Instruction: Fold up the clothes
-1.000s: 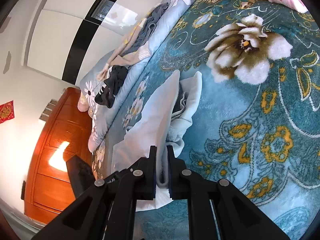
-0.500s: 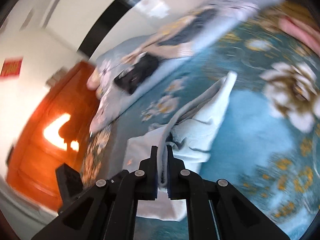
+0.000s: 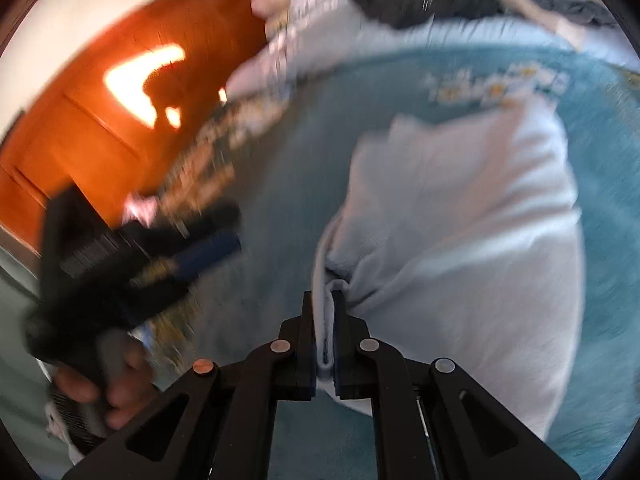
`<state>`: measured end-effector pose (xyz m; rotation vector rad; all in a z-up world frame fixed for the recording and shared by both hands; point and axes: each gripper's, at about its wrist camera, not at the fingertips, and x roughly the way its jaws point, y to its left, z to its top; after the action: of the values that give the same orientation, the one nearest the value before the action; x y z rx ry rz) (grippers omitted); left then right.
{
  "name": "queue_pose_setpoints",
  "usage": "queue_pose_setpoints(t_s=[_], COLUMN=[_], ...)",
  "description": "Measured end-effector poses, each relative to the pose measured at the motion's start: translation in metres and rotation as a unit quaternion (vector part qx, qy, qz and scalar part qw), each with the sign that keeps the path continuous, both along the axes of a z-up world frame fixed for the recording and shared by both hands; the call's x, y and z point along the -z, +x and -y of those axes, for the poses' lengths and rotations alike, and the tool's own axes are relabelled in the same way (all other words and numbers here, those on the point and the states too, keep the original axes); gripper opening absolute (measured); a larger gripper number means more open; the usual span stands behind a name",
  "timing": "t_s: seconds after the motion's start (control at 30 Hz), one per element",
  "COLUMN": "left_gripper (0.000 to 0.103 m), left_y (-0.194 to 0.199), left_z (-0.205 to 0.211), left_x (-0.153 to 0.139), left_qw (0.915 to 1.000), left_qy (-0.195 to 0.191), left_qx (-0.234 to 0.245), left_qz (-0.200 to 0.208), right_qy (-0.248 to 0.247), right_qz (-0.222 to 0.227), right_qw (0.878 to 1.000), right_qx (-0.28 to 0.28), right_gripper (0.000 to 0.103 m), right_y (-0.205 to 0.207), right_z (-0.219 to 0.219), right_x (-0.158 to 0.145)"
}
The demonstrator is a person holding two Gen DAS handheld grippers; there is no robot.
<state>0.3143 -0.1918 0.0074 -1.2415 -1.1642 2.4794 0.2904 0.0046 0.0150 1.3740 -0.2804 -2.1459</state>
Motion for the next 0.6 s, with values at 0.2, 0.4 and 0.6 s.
queue_pose_setpoints(t_s=[0.2, 0.4, 0.6], left_gripper=[0.046, 0.05, 0.051], left_y=[-0.007, -0.013, -0.06], left_z=[-0.021, -0.037, -0.061], left_x=[-0.002, -0.004, 0.0], left_qw=[0.9992, 0.9975, 0.9914], left_qy=[-0.002, -0.015, -0.049], left_qx=[0.041, 0.07, 0.121], left_qz=[-0.005, -0.004, 0.006], right_qy=[0.023, -0.037, -0.04], right_qz=[-0.028, -0.046, -0.017], right_qw=[0.999, 0.996, 0.997], right_qx=[-0.041, -0.06, 0.069], right_gripper=[0.016, 0.031, 0.036], right_y=[0.012, 0.036, 0.037], right_z=[0.011, -0.023, -0.102], right_x=[-0.005, -0.024, -0.006])
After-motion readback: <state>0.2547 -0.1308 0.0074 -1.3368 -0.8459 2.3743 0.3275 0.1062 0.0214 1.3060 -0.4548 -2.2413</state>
